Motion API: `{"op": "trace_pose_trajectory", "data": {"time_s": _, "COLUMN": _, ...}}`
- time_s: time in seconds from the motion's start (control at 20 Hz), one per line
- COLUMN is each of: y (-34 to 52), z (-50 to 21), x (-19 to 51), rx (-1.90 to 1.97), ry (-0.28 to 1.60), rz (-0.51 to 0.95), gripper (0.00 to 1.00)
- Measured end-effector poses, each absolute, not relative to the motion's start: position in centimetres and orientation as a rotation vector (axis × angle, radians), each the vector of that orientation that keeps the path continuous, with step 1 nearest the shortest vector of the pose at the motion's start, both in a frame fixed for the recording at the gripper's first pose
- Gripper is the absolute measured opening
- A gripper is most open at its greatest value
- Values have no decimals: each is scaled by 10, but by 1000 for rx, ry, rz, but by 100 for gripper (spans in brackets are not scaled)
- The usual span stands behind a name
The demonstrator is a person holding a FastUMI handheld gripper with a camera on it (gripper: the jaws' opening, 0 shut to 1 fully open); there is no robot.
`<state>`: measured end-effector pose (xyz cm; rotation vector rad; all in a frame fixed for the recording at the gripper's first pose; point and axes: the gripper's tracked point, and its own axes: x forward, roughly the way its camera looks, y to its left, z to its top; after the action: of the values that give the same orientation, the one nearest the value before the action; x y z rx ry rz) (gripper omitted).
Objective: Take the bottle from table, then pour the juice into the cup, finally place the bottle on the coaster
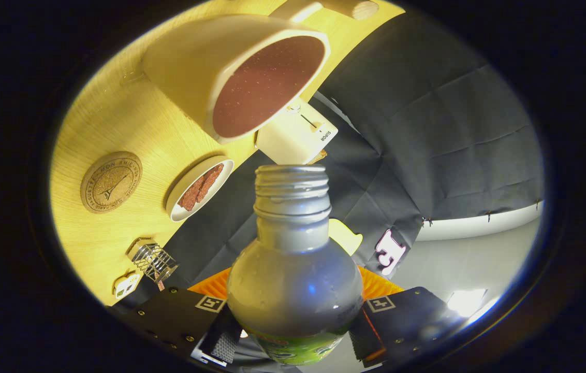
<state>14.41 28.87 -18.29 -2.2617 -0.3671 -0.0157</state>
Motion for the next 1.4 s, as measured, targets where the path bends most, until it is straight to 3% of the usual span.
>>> {"op": "trace_pose_trajectory", "data": {"time_s": 1.4, "y": 251, "z": -217, "x": 146, "rx": -1700, "ry": -66, "rz": 89, "gripper": 83}}
